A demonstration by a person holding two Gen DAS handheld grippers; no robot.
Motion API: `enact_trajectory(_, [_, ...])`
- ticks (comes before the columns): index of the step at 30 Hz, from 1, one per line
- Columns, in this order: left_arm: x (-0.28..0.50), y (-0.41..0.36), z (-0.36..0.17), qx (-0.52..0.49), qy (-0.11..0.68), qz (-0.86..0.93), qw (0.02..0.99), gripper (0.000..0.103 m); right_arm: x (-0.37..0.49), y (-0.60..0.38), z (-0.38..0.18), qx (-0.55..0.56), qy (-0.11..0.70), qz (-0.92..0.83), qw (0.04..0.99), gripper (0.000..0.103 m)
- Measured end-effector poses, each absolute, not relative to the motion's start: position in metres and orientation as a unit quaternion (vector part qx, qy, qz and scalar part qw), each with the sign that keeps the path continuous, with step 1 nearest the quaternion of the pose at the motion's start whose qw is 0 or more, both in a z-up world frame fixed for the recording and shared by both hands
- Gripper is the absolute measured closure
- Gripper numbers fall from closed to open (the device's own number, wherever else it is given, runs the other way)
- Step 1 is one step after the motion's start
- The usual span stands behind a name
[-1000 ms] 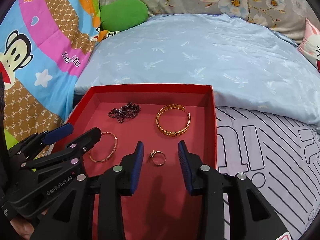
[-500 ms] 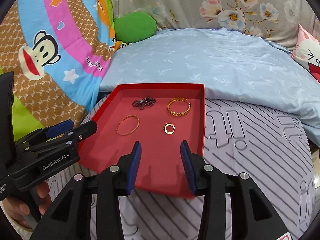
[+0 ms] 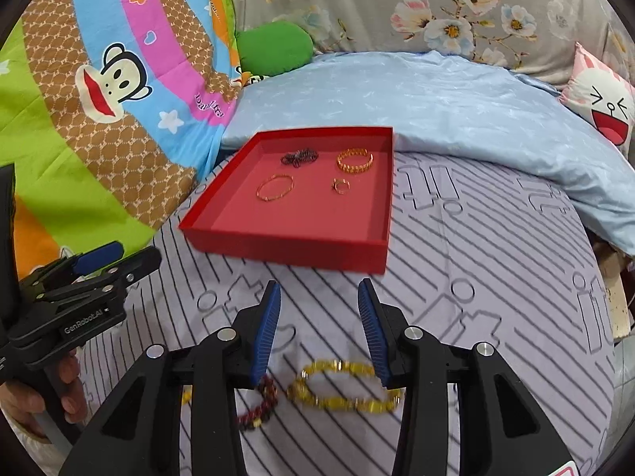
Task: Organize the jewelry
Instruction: 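Move both tools back toward the bead bracelets on the sheet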
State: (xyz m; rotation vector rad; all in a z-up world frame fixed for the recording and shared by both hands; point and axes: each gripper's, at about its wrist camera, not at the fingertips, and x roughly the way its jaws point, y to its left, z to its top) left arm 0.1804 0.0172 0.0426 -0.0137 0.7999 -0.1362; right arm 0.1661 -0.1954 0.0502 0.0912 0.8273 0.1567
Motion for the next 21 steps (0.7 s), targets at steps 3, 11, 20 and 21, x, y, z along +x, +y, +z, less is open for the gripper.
enact_trajectory(3, [0.163,0.026,0.031,-0.005,0.401,-0.055,0.914,0.039,0.148,-0.199,0.039,0.048,0.414,0.070,0.906,0.063])
enact_trajectory(11, [0.123,0.039,-0.002,-0.015,0.436,-0.049,0.899,0.039,0.116,-0.205,0.015,0.050,0.442,0.054,0.894,0.063])
enact_trajectory(20, [0.105,0.037,-0.020,-0.024,0.452,-0.054,0.890,0.040,0.091,-0.206,-0.011,0.053,0.472,0.052,0.879,0.063])
enact_trajectory(21, [0.106,0.036,-0.021,-0.024,0.453,-0.054,0.890,0.040,0.089,-0.206,-0.012,0.054,0.473,0.051,0.878,0.063])
